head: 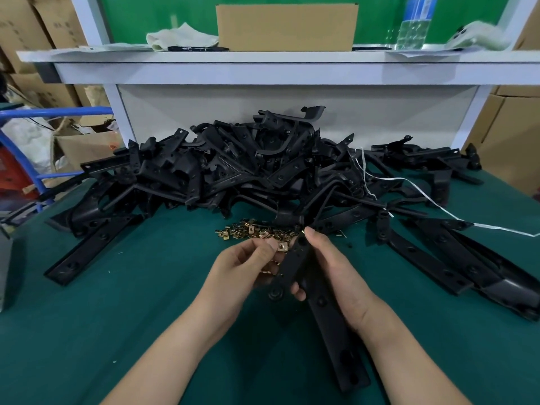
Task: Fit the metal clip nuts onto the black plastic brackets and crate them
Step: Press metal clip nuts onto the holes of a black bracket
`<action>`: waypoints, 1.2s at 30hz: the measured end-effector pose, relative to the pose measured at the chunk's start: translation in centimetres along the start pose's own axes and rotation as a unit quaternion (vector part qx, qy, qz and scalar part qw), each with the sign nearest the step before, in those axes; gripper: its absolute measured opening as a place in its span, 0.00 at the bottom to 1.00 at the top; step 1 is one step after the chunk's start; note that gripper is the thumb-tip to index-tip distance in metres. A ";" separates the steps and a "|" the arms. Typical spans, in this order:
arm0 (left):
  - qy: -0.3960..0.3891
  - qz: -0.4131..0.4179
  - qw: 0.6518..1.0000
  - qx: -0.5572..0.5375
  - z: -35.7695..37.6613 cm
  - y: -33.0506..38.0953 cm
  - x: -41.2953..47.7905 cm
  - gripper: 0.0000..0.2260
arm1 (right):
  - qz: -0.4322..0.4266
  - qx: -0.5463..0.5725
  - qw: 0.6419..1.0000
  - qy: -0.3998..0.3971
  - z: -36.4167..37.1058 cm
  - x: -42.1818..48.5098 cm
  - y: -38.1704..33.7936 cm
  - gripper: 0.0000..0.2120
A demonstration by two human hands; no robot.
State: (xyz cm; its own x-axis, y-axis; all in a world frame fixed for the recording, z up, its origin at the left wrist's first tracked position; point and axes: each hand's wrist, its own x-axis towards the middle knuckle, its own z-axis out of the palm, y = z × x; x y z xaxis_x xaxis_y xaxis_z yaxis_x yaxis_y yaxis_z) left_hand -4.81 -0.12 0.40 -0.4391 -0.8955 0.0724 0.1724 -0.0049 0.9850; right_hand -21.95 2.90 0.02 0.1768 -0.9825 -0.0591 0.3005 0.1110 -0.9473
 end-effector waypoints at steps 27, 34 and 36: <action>-0.063 -0.007 0.997 -0.042 -0.1 0.2 -0.2 0.12 | 0.003 -0.020 0.999 -0.028 0.2 -0.3 -0.1 0.31; -0.043 -0.021 0.998 -0.035 0.1 -0.1 -0.1 0.11 | 0.013 -0.036 0.999 -0.021 0.5 -0.5 -0.2 0.34; -0.031 -0.024 0.999 -0.035 0.2 -0.1 -0.1 0.12 | 0.019 -0.043 0.999 -0.019 0.6 -0.5 -0.2 0.33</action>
State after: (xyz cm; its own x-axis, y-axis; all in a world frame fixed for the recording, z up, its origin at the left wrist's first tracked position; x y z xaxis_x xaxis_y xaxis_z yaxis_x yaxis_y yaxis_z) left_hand -4.99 0.09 0.29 -0.5013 -0.8645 0.0363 0.2100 -0.0809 0.9743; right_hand -21.51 3.45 0.47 0.2233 -0.9711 -0.0848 0.2122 0.1333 -0.9681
